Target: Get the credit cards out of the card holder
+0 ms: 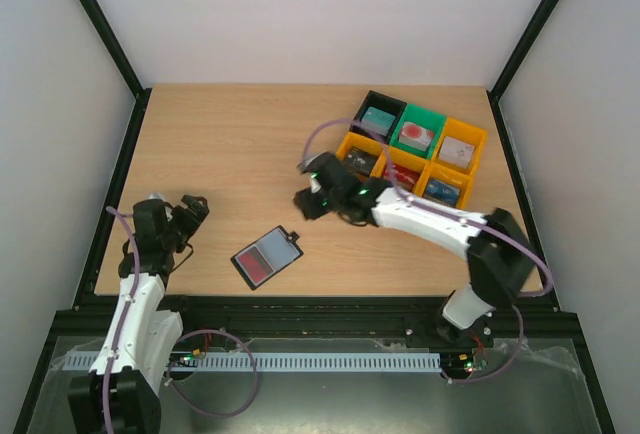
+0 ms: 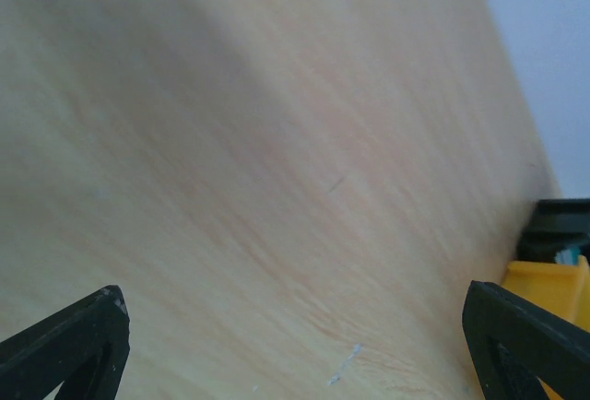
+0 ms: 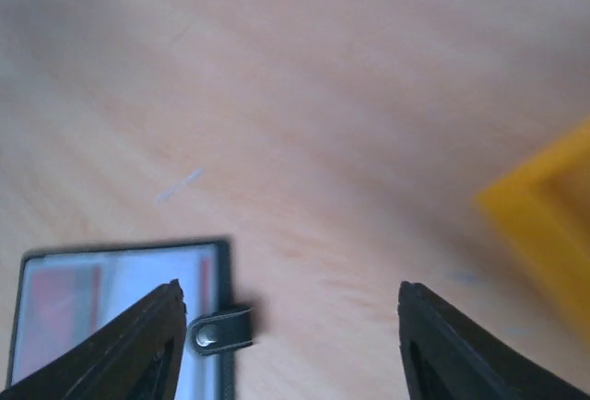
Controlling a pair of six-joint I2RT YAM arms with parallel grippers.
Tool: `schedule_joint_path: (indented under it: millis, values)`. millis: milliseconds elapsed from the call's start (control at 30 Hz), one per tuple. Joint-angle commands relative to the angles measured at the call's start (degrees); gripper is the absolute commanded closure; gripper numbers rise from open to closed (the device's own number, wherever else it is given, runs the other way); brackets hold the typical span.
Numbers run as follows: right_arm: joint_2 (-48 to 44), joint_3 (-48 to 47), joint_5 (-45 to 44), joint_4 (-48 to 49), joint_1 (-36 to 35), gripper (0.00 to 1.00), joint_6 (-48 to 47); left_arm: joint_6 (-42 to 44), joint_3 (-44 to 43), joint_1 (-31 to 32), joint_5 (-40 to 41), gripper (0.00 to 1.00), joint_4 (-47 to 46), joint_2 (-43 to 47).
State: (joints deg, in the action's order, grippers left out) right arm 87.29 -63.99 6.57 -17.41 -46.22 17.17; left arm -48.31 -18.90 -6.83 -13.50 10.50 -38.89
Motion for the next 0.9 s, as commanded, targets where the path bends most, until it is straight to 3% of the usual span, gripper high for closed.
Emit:
schedule_joint_path:
  millis: [0, 67, 133, 233, 433, 667, 767, 867]
  values:
    - [8.76, -4.62, 0.55, -4.89, -8.36, 0.33, 2.61, -6.27, -1.28, -1.34, -2.02, 0.01, 8.82, -1.61]
    - [12.11, -7.18, 0.11, -5.51, -12.11, 0.23, 3.35, -5.52, -1.01, -1.23, -2.76, 0.01, 10.89, -1.92]
    - [15.14, -9.15, -1.08, -6.40, -15.80, 0.05, 4.07, -4.78, -0.34, -0.71, -3.09, 0.01, 12.59, -2.04]
    - [19.29, -11.50, -4.53, -8.83, -19.55, 0.00, 5.47, -4.06, 1.30, 1.79, -2.91, 0.01, 13.34, -2.03]
    - [25.96, -12.96, -12.24, -14.01, -21.66, 0.01, 10.22, -3.90, 3.40, 6.84, -3.28, 0.01, 10.62, -1.90]
    - [30.77, -12.56, -11.65, -12.43, -20.19, 0.01, 14.34, -4.68, 4.34, 9.16, -3.24, 0.01, 8.88, -3.14]
    - [31.38, -12.18, -8.23, -9.61, -17.59, 0.07, 15.83, -5.16, 4.48, 9.46, -3.77, 0.01, 7.18, -3.78]
    - [32.15, -11.78, -4.25, -7.24, -14.09, 0.26, 17.06, -6.01, 4.33, 9.47, -4.41, 0.01, 5.06, -3.96]
